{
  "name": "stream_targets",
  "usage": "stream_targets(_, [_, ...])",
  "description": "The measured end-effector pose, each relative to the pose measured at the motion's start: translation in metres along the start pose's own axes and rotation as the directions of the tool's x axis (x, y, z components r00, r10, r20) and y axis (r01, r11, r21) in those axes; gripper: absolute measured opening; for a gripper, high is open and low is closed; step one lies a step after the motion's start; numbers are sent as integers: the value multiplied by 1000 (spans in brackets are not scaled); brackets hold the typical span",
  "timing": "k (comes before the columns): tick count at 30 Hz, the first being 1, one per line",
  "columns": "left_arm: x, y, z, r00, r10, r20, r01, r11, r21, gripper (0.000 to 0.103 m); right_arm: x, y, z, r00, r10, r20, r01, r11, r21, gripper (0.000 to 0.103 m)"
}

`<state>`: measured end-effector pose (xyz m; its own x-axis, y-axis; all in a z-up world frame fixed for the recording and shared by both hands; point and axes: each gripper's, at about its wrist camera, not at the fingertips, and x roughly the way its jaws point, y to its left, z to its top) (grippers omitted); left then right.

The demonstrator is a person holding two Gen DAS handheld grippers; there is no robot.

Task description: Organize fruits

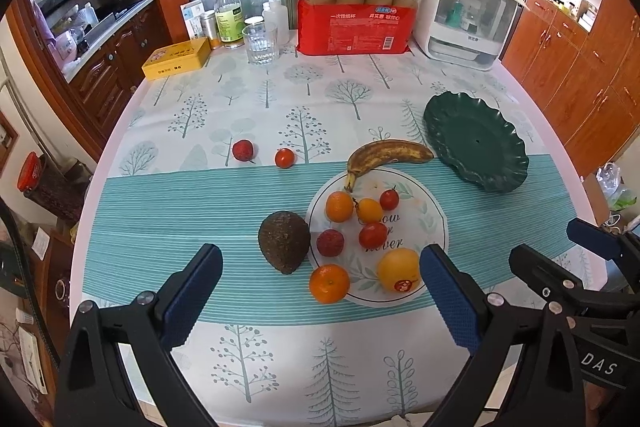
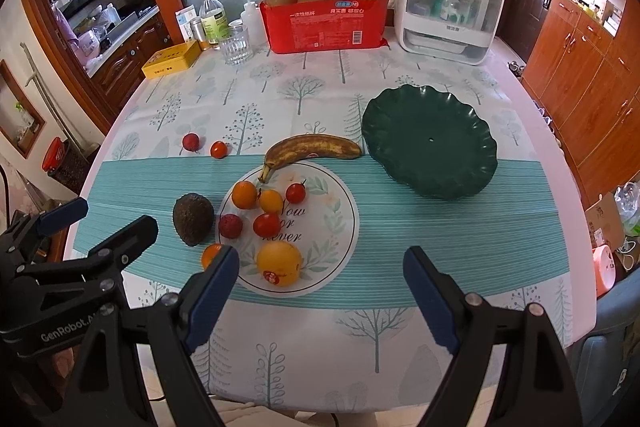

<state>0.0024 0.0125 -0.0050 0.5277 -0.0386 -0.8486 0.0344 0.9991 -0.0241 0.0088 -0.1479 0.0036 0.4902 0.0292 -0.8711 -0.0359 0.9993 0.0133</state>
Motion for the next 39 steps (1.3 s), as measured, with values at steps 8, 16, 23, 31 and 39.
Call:
stream_targets(8, [1,2,0,1000,2,0,-2,1000,7,99,0,2,-1,1000,-2,-1,2,1000,0,85])
stream_targets(16, [0,12,0,1000,-7,-3,7,1000,25,99,1,4,-1,1000,-4,4,4,1000,5,85])
stream_targets(23, [-2,16,4,1000,5,9,-6,998,57,99,2,8,-2,1000,-9,5,9,1000,13,85])
stream_targets(31, [0,24,9,999,-23,27,21,996,84,99,5,15,0,1000,-8,4,8,999,31,85])
stream_targets(39, [17,40,16,997,-70,-7,71,995,67,99,15,25,1,1000,-13,0,13,999,47,85])
